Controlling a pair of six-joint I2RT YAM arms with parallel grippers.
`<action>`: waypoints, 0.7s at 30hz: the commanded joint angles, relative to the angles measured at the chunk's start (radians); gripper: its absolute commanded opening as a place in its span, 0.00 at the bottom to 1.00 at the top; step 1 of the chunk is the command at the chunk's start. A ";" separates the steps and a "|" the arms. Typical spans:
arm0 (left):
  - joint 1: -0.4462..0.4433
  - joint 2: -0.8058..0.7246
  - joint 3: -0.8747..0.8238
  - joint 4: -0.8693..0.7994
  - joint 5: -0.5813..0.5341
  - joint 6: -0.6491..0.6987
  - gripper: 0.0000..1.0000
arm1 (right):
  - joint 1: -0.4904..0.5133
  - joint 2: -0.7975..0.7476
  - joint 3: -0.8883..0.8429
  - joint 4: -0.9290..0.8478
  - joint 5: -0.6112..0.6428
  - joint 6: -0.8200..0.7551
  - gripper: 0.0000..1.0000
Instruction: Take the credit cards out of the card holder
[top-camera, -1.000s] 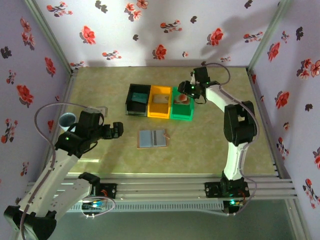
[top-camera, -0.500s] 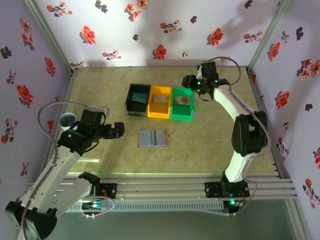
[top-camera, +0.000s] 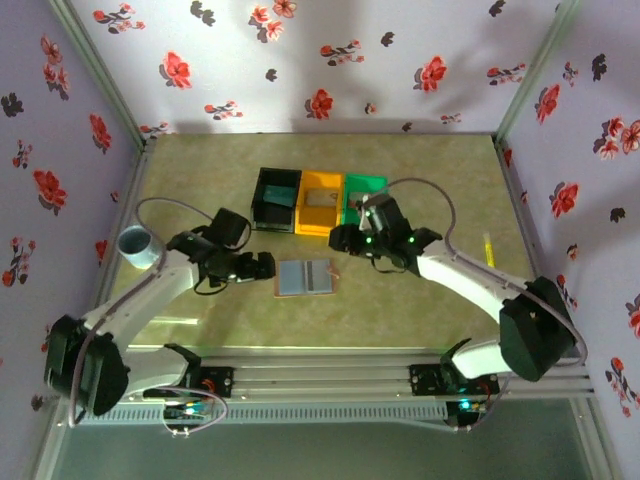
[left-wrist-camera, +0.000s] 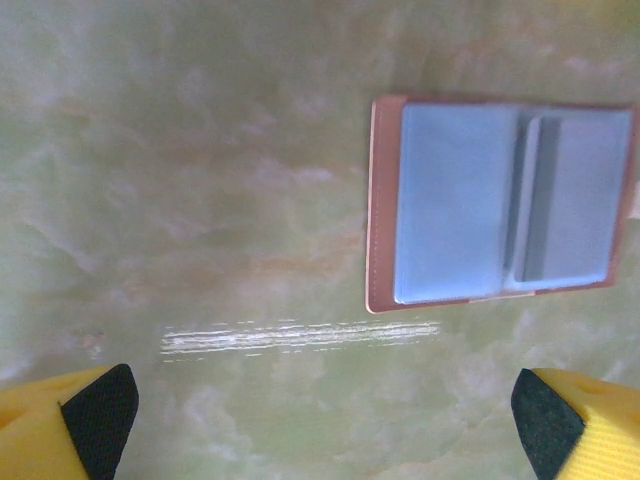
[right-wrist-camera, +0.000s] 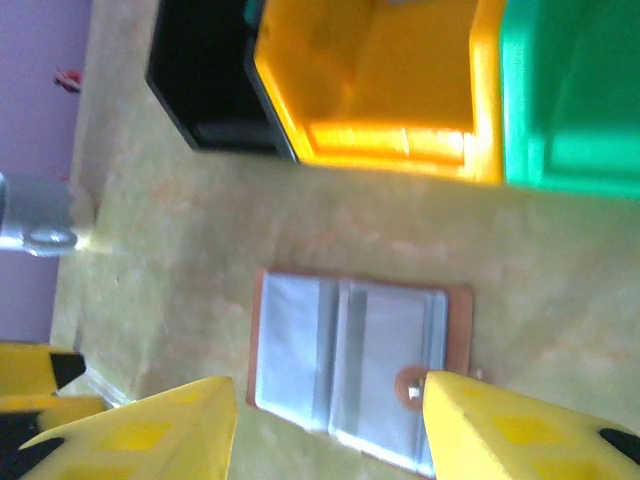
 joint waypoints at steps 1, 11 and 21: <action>-0.045 0.079 0.035 -0.022 -0.029 -0.075 1.00 | 0.069 -0.034 -0.052 0.070 0.071 0.100 0.53; -0.134 0.280 0.102 -0.055 -0.114 -0.131 1.00 | 0.202 0.031 -0.132 0.145 0.142 0.197 0.52; -0.142 0.373 0.093 -0.031 -0.115 -0.152 1.00 | 0.250 0.150 -0.109 0.144 0.203 0.212 0.52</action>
